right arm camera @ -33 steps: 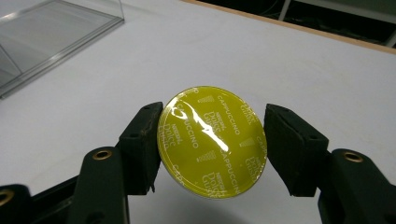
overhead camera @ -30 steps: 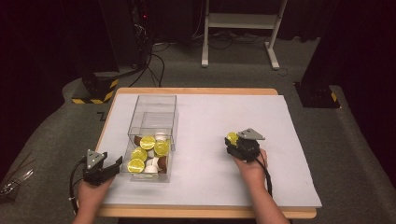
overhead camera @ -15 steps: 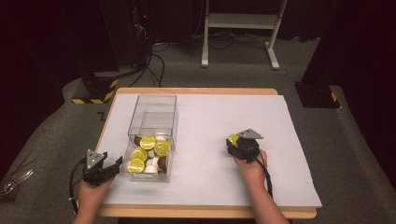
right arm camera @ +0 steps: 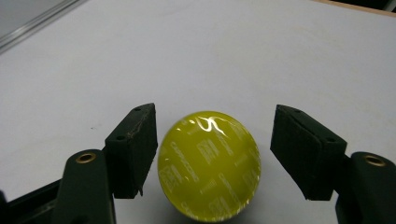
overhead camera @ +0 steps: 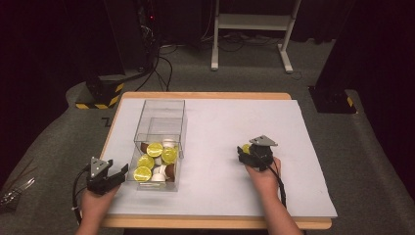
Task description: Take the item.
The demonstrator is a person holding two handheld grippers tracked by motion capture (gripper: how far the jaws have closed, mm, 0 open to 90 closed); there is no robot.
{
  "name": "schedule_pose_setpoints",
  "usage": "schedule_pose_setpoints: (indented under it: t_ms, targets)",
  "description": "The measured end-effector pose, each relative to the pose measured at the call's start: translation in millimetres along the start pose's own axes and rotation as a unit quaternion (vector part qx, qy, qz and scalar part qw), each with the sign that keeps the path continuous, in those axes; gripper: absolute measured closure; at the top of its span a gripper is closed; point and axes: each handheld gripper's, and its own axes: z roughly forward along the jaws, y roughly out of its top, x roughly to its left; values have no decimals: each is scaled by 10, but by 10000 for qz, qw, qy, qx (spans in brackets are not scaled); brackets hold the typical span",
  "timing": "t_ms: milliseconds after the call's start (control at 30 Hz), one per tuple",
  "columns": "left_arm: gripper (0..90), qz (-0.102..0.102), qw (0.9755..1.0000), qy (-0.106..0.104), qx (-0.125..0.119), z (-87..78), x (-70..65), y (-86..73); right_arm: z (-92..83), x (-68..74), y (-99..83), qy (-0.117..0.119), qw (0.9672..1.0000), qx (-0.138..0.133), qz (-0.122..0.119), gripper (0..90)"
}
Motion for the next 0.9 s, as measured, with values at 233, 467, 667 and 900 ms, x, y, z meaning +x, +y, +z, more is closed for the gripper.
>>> schedule_pose_setpoints:
  t_ms: [233, 467, 667, 900]
  targets:
    - [362, -33, 10000, -66, -20, -23, -4, 2, -135, 67, 43, 140, 9997, -210, -20, 311]
    - [363, -162, 9995, -288, -4, -133, 15, 61, -236, 211, 65, 352, 9987, -367, -100, 310]
    - [355, -262, 9988, -368, -197, -295, -1, 138, -305, 432, 61, 639, 9968, -435, -218, 310]
    - [337, -87, 9983, -515, -245, -518, -76, 126, -395, 717, 25, 972, 9933, -490, -391, 302]
